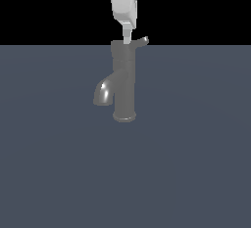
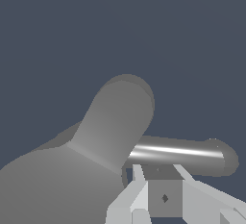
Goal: Turn on the faucet by rotating a designated handle.
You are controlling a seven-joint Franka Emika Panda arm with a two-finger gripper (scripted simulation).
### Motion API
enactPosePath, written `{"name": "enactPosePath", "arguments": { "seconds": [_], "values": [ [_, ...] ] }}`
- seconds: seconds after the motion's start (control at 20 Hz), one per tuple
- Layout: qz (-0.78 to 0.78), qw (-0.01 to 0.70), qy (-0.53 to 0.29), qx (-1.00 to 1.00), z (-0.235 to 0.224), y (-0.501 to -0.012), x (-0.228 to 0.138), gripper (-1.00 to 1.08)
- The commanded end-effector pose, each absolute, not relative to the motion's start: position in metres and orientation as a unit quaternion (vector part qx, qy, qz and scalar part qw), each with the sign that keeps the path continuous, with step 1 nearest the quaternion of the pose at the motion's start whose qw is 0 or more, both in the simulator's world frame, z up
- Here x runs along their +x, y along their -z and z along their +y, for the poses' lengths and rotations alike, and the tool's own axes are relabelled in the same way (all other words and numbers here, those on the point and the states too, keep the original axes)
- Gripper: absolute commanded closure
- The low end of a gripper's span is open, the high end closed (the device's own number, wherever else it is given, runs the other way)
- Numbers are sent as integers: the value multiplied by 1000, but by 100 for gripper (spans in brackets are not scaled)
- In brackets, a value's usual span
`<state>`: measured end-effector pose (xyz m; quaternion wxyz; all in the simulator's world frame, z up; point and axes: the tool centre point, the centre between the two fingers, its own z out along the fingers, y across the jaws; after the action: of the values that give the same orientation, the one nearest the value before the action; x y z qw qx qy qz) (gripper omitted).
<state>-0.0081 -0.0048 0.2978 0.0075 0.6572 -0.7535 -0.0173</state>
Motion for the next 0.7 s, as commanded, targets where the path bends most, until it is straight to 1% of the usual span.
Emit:
{"name": "enactPosePath", "arguments": {
  "seconds": [0.0, 0.65],
  "values": [
    [-766, -1, 5, 643, -32, -298, 10, 108],
    [-779, 0, 1, 627, -70, -298, 38, 108]
  ]
}}
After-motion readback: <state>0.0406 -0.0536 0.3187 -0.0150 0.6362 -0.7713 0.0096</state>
